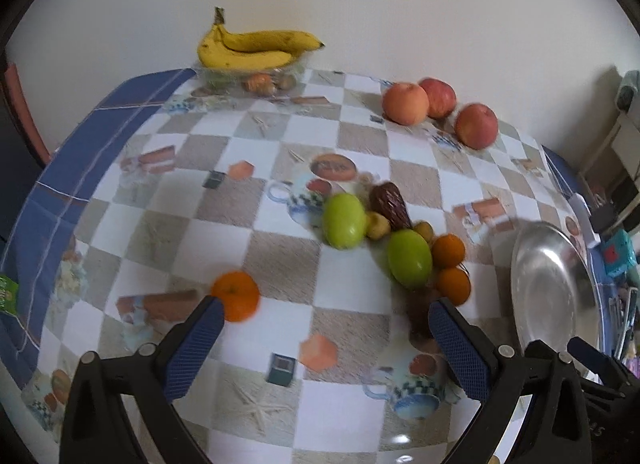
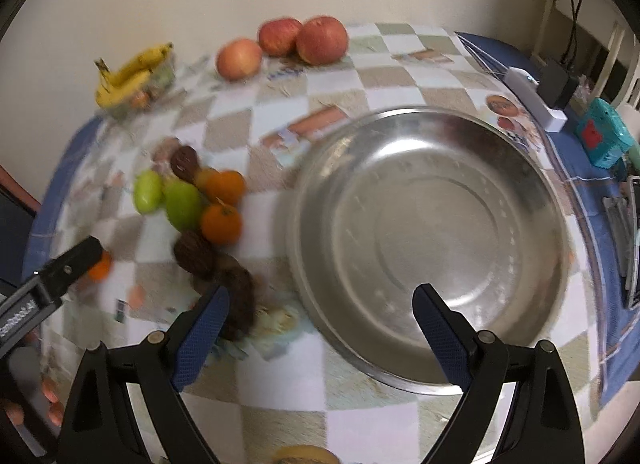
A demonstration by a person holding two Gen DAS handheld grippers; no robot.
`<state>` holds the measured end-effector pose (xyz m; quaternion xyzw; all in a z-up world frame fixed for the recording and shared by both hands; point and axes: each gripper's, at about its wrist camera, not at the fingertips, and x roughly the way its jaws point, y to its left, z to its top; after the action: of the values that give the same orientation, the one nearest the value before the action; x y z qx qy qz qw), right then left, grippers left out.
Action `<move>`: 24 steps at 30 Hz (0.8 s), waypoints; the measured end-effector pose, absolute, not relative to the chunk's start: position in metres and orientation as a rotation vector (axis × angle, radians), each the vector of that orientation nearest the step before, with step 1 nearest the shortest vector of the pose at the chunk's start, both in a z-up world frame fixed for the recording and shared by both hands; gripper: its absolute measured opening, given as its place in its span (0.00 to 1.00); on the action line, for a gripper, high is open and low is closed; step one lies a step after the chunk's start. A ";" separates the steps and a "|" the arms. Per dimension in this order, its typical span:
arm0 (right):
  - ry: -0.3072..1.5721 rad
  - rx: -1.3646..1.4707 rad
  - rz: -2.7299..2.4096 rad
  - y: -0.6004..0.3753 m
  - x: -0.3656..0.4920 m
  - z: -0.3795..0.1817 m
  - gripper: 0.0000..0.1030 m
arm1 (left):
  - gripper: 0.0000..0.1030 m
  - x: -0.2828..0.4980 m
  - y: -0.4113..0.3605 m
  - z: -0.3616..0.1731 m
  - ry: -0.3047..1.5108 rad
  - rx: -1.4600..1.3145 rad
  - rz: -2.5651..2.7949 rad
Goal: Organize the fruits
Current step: 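Grasp the lone tangerine with the left gripper while the right gripper grasps a dark date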
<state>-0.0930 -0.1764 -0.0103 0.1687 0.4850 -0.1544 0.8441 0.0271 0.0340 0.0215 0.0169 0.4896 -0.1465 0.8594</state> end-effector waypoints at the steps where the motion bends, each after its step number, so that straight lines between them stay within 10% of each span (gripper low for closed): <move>1: 1.016 0.373 -0.304 -0.175 -0.091 -0.009 0.91 | 1.00 0.030 0.037 0.023 1.025 0.035 -0.299; 11: 1.012 0.317 -0.170 -0.140 -0.067 -0.004 0.88 | 0.92 0.057 0.086 0.006 1.088 -0.139 -0.231; 13: 1.025 0.316 -0.152 -0.134 -0.063 -0.006 0.68 | 0.89 0.062 0.092 -0.001 1.103 -0.157 -0.215; 24: 1.178 0.272 -0.142 -0.120 -0.046 -0.041 0.50 | 0.67 0.076 0.093 -0.041 1.213 -0.160 -0.203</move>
<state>-0.0461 -0.1196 -0.0413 0.1276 0.5535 -0.0668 0.8203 0.0760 0.0932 -0.0413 -0.0750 0.5684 -0.0952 0.8138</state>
